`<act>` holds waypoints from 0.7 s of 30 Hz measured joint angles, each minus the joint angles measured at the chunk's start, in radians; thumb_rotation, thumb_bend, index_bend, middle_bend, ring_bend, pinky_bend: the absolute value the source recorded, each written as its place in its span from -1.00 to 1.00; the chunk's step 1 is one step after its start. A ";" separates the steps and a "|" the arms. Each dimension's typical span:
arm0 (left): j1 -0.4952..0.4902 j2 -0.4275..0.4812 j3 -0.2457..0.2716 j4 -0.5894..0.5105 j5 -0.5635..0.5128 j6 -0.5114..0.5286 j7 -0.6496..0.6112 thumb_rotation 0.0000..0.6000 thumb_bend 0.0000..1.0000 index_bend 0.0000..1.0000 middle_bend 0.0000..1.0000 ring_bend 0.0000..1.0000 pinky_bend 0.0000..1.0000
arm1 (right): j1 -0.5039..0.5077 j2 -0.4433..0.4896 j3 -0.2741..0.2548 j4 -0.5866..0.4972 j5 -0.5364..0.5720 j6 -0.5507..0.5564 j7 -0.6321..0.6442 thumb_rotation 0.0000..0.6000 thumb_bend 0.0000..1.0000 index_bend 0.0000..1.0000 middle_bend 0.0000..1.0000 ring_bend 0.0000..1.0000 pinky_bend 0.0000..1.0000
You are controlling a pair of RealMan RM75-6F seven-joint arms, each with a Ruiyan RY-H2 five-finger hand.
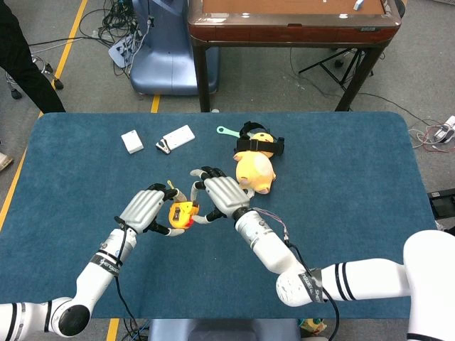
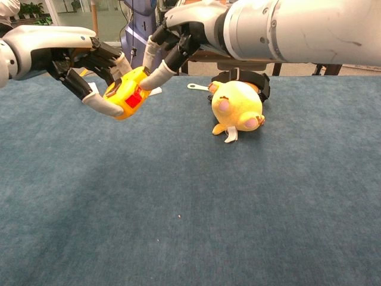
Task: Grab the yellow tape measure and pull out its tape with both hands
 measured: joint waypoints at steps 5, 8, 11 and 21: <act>0.005 0.007 0.002 0.005 -0.001 -0.002 -0.008 1.00 -0.71 -0.01 -0.05 -0.40 -0.75 | -0.001 0.001 -0.005 -0.001 0.002 0.009 0.000 1.00 -0.26 0.12 -0.65 -0.95 -0.98; 0.008 0.012 0.003 0.006 -0.002 -0.004 -0.014 1.00 -0.71 -0.01 -0.05 -0.40 -0.75 | -0.001 0.001 -0.007 0.003 0.008 0.006 0.001 1.00 -0.25 0.14 -0.64 -0.95 -0.98; 0.010 0.018 0.003 0.007 -0.003 -0.005 -0.017 1.00 -0.71 -0.01 -0.05 -0.40 -0.75 | 0.000 0.000 -0.009 0.003 0.006 0.005 0.001 1.00 -0.22 0.16 -0.62 -0.95 -0.98; 0.013 0.023 0.009 0.007 -0.001 -0.008 -0.017 1.00 -0.71 -0.01 -0.05 -0.40 -0.75 | -0.004 -0.007 -0.011 0.007 0.002 0.018 0.004 1.00 -0.01 0.24 -0.55 -0.95 -0.98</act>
